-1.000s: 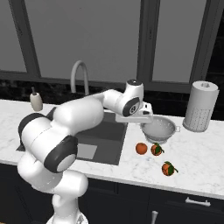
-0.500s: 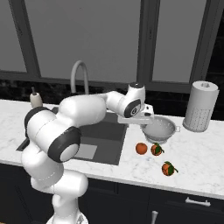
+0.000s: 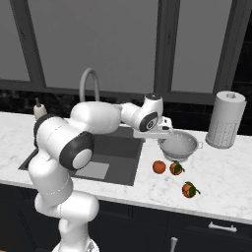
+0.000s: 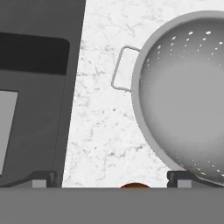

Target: Put the colander in the sink, put the orange, orange, orange in the colander, and turn on the sink faucet and pour water over the colander.

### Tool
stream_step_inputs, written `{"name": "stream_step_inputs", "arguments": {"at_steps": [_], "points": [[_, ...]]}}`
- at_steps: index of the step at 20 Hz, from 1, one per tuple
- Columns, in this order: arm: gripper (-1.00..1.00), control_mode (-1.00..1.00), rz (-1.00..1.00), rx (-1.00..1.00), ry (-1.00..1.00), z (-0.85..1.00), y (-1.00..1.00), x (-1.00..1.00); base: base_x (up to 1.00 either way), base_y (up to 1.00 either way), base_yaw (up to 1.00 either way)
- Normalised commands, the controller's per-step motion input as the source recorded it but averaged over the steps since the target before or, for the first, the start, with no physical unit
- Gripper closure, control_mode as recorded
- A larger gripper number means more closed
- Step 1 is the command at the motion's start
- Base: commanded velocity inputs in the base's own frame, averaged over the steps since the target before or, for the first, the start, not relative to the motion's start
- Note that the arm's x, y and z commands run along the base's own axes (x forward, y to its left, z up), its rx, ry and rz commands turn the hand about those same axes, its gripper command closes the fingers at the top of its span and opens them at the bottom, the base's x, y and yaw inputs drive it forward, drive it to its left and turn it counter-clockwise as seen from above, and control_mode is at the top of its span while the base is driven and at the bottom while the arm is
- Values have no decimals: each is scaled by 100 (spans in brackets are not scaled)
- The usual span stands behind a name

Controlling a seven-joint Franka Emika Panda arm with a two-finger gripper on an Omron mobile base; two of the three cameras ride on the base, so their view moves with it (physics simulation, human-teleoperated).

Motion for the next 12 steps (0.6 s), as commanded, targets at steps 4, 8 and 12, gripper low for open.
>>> {"name": "stream_step_inputs", "arguments": {"at_steps": [4,8,12], "points": [[-100,-100,0,0,2,-3,-3,33,0,0,0],[-100,-100,0,1,2,-11,-11,29,0,0,0],[-100,-100,0,3,4,-19,-18,18,0,0,0]]}}
